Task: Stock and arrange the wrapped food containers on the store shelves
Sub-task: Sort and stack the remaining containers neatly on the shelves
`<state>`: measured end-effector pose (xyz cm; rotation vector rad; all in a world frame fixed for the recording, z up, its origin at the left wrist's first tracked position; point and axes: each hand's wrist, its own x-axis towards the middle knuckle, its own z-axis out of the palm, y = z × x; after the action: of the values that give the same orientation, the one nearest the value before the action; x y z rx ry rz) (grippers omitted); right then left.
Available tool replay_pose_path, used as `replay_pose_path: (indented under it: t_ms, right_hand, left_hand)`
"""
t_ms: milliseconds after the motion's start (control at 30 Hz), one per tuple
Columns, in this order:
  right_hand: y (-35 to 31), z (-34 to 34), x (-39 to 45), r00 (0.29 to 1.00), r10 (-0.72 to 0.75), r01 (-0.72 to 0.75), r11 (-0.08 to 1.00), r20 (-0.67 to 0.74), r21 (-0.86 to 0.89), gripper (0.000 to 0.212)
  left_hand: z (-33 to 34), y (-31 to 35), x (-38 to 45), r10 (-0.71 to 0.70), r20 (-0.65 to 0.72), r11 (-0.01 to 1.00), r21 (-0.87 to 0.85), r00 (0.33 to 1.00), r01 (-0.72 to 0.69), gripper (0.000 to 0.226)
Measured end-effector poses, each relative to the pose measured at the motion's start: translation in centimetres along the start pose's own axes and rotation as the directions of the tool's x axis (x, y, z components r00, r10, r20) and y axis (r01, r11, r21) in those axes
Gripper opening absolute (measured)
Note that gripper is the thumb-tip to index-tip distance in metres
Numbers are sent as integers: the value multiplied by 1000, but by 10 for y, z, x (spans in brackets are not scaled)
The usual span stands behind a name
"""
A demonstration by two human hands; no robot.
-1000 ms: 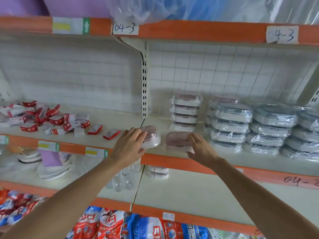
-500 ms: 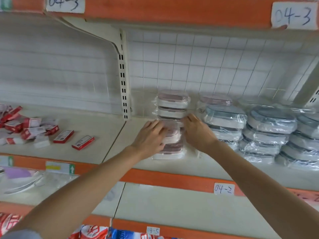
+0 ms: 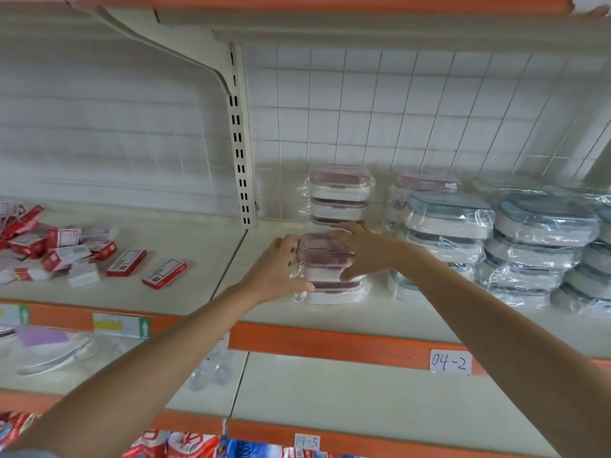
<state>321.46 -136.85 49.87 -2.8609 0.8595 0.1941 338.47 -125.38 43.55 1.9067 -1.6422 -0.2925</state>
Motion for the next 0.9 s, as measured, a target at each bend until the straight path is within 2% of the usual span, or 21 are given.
replay_pose_path:
  t_ms: [100,200,500,767,900]
  right_hand:
    - [0,8,3,1000,15,-17,994,-21,-111,90]
    - [1,11,1,995,38,-55,979,-92,-196,81]
    - [3,9,-2,991,71,-94,973,-116,-210,73]
    - [9,-1,6,998,36,-47,977,-60,-206,82]
    - [9,6,2,990,6,-41,966,-139,-256,76]
  left_hand:
    - [5,-2,1,0,-30,997,-80,1000,-3,89]
    - [10,1,8,18,-10,997,-70,1000,-18,93]
    - [19,3,22,-24,23,988,-152,999,27,94]
    - [16,13,24,-12,19,1000,-22,1000,13,90]
    - [16,23,21,-56,36,976,211,998,47,91]
